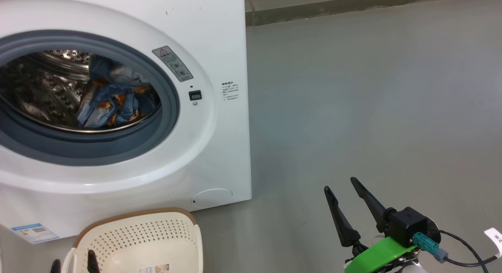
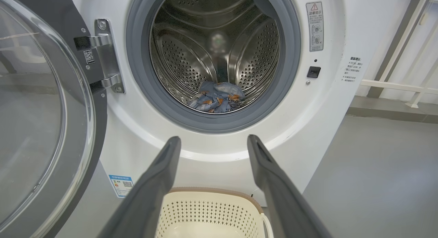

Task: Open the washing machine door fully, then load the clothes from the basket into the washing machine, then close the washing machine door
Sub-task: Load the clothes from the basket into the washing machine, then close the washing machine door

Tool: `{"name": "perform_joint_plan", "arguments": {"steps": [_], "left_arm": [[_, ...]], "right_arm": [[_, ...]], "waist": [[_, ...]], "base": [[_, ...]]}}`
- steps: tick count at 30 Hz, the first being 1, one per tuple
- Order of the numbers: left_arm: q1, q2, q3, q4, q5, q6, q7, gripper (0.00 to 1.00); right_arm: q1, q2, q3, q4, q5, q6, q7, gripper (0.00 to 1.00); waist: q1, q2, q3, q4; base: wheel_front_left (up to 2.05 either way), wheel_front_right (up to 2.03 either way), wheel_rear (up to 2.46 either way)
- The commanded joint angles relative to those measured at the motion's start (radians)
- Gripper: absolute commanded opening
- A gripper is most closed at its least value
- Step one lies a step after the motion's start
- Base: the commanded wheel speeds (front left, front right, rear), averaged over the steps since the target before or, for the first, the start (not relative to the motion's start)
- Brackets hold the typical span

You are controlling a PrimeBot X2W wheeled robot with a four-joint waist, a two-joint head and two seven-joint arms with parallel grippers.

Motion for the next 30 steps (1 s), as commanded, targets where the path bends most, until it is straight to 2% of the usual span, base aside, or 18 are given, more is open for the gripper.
{"name": "perform_joint_plan", "arguments": {"steps": [1, 15, 30], "left_arm": [[-0.005, 0.015, 0.026, -0.035, 0.013, 0.014, -0.005, 1.00], [0.026, 0.015, 0.013, -0.037, 0.024, 0.024, -0.005, 1.00], [0.050, 0.014, 0.006, -0.037, 0.038, 0.015, -0.005, 1.00]], "right_arm": [[-0.012, 0.009, 0.017, -0.025, -0.002, 0.006, -0.005, 1.00], [0.003, 0.010, 0.008, -0.029, -0.004, 0.006, -0.005, 1.00], [0.023, 0.011, -0.008, -0.041, -0.004, 0.006, -0.005, 1.00]], "waist": [[0.0001, 0.0000, -0.009, -0.005], [0.0001, 0.0000, -0.032, -0.001], [0.0001, 0.0000, -0.044, 0.009]], "base": [[0.00, 0.00, 0.00], [0.00, 0.00, 0.00], [0.00, 0.00, 0.00]]}}
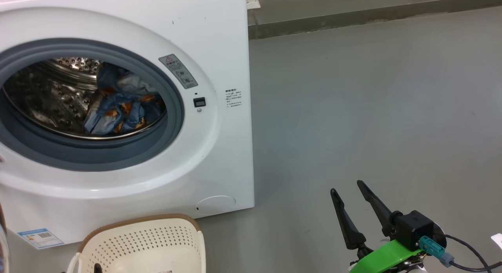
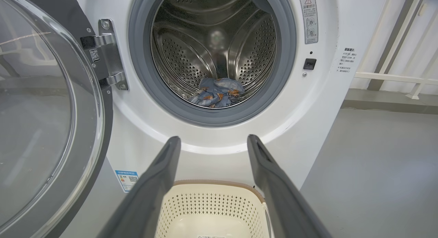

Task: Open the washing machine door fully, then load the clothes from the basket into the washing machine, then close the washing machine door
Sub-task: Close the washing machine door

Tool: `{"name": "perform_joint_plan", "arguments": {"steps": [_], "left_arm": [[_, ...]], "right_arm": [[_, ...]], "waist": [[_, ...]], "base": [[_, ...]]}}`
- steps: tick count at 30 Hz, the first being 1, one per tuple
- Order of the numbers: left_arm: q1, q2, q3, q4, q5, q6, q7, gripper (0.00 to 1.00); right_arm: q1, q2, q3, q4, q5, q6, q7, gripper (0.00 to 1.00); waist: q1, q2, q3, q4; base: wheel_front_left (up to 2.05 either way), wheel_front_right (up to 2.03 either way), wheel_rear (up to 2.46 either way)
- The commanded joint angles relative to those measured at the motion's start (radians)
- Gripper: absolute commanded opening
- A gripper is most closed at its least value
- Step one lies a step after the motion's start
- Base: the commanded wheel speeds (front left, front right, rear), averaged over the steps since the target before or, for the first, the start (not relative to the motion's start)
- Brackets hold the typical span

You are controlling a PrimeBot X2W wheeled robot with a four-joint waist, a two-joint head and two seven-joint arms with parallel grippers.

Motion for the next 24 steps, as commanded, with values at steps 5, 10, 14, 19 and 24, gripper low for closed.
{"name": "perform_joint_plan", "arguments": {"steps": [5, 10, 14, 19, 24], "left_arm": [[-0.020, 0.012, 0.024, -0.025, 0.019, 0.006, -0.005, 1.00], [-0.021, 0.012, 0.026, -0.034, 0.024, 0.005, -0.005, 1.00], [-0.020, 0.012, 0.027, -0.042, 0.028, 0.004, -0.005, 1.00], [-0.020, 0.012, 0.024, -0.046, 0.033, 0.006, -0.005, 1.00], [-0.020, 0.012, 0.022, -0.048, 0.035, 0.008, -0.005, 1.00]], "right_arm": [[-0.003, 0.007, 0.019, -0.030, -0.008, 0.006, -0.005, 1.00], [-0.003, 0.007, 0.019, -0.030, -0.007, 0.006, -0.005, 1.00], [-0.003, 0.007, 0.015, -0.028, -0.006, 0.006, -0.005, 1.00], [-0.001, 0.007, 0.010, -0.025, -0.006, 0.006, -0.005, 1.00], [-0.001, 0.007, 0.008, -0.023, -0.008, 0.006, -0.005, 1.00]], "waist": [[0.0000, 0.0000, -0.001, 0.007], [0.0000, 0.0000, -0.001, 0.006], [0.0000, 0.0000, -0.002, 0.005], [0.0000, 0.0000, -0.003, 0.007], [0.0000, 0.0000, -0.002, 0.009]], "base": [[0.00, 0.00, 0.00], [0.00, 0.00, 0.00], [0.00, 0.00, 0.00], [0.00, 0.00, 0.00], [0.00, 0.00, 0.00]]}}
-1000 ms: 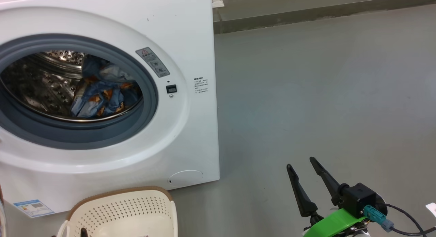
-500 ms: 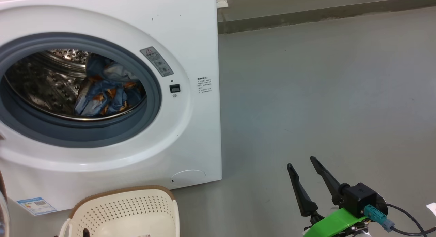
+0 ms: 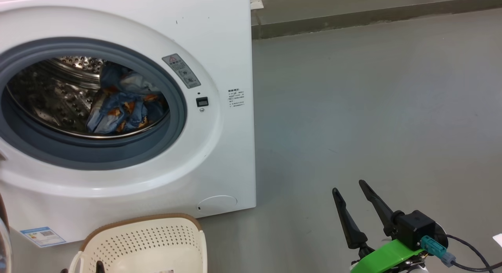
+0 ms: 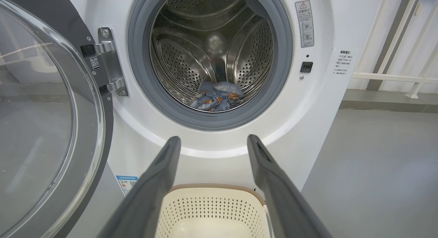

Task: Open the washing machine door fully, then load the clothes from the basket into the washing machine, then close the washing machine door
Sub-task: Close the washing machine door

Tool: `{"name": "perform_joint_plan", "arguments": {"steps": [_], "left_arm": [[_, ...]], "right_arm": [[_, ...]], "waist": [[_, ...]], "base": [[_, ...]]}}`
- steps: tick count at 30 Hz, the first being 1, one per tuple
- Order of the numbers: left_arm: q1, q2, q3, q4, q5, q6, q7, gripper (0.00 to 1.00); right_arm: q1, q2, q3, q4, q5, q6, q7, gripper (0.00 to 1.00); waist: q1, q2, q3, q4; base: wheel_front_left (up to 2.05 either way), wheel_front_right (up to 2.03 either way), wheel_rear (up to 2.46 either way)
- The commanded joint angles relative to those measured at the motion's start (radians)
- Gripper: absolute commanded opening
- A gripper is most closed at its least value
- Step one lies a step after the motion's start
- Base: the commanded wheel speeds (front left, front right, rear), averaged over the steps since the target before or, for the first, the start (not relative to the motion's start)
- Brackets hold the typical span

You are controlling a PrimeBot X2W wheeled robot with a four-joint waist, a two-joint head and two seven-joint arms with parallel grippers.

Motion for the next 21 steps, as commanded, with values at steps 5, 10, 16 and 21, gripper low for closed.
{"name": "perform_joint_plan", "arguments": {"steps": [5, 10, 16, 21], "left_arm": [[-0.021, 0.012, 0.029, -0.036, 0.015, 0.008, -0.005, 1.00], [-0.021, 0.012, 0.030, -0.039, 0.017, 0.007, -0.005, 1.00], [-0.021, 0.012, 0.031, -0.038, 0.017, 0.009, -0.005, 1.00], [-0.023, 0.012, 0.030, -0.037, 0.017, 0.009, -0.005, 1.00]], "right_arm": [[0.000, 0.007, 0.015, -0.016, -0.011, 0.006, -0.005, 1.00], [-0.002, 0.007, 0.012, -0.006, -0.018, 0.006, -0.005, 1.00], [-0.003, 0.007, 0.006, 0.000, -0.031, 0.006, -0.005, 1.00], [0.000, 0.007, 0.003, 0.001, -0.033, 0.006, -0.005, 1.00]], "waist": [[0.0001, 0.0000, 0.001, 0.001], [0.0001, 0.0000, 0.002, 0.001], [0.0001, 0.0000, 0.000, 0.002], [0.0001, 0.0000, 0.001, 0.005]], "base": [[0.00, 0.00, 0.00], [0.00, 0.00, 0.00], [0.00, 0.00, 0.00], [0.00, 0.00, 0.00]]}}
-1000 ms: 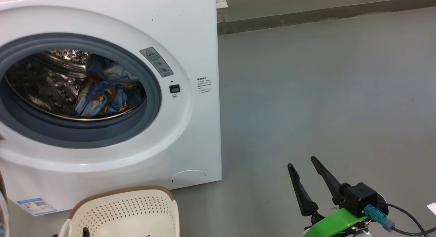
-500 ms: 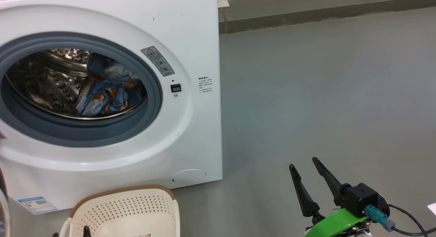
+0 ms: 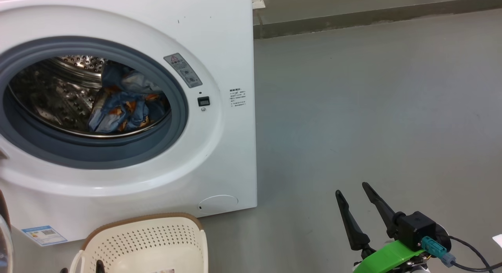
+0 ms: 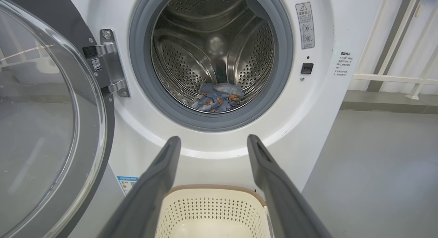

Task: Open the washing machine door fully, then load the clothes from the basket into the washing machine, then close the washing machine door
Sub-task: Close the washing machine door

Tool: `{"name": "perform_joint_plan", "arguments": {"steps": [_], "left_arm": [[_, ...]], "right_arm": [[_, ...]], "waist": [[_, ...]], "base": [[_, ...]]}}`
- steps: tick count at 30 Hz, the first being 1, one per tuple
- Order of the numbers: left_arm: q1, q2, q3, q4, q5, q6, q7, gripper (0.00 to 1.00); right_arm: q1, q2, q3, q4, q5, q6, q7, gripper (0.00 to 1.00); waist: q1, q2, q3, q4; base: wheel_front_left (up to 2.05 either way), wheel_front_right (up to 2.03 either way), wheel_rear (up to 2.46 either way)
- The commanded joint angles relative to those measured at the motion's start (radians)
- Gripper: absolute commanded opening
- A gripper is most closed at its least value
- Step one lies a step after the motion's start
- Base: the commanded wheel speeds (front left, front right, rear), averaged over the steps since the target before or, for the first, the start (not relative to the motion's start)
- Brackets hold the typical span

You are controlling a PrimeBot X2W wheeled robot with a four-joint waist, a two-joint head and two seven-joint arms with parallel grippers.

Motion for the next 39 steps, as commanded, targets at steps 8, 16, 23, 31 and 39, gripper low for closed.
{"name": "perform_joint_plan", "arguments": {"steps": [8, 16, 23, 31, 39], "left_arm": [[-0.024, 0.012, 0.034, -0.032, 0.012, 0.009, -0.005, 1.00], [-0.023, 0.012, 0.045, -0.034, 0.022, 0.014, -0.005, 1.00], [-0.029, 0.012, 0.046, -0.030, 0.020, 0.020, -0.005, 1.00], [-0.035, 0.012, 0.046, -0.033, 0.017, 0.012, -0.005, 1.00], [-0.037, 0.012, 0.046, -0.034, 0.018, 0.019, -0.005, 1.00]], "right_arm": [[-0.001, 0.006, 0.025, -0.022, -0.006, 0.006, -0.005, 1.00], [-0.003, 0.006, 0.024, -0.019, 0.001, 0.006, -0.005, 1.00], [-0.002, 0.006, 0.022, -0.020, 0.004, 0.006, -0.005, 1.00], [-0.002, 0.006, 0.018, -0.019, 0.006, 0.006, -0.005, 1.00], [0.000, 0.006, 0.013, -0.018, 0.007, 0.006, -0.005, 1.00]], "waist": [[0.0000, 0.0000, -0.001, 0.002], [0.0000, 0.0000, -0.001, 0.000], [0.0000, 0.0000, 0.002, -0.001], [0.0000, 0.0000, 0.005, 0.002], [0.0000, 0.0000, 0.004, 0.006]], "base": [[0.00, 0.00, 0.00], [-0.13, 0.13, 0.00], [-1.00, 1.00, 0.00], [-1.73, 1.73, 0.00], [-1.04, 1.04, 0.00]]}}
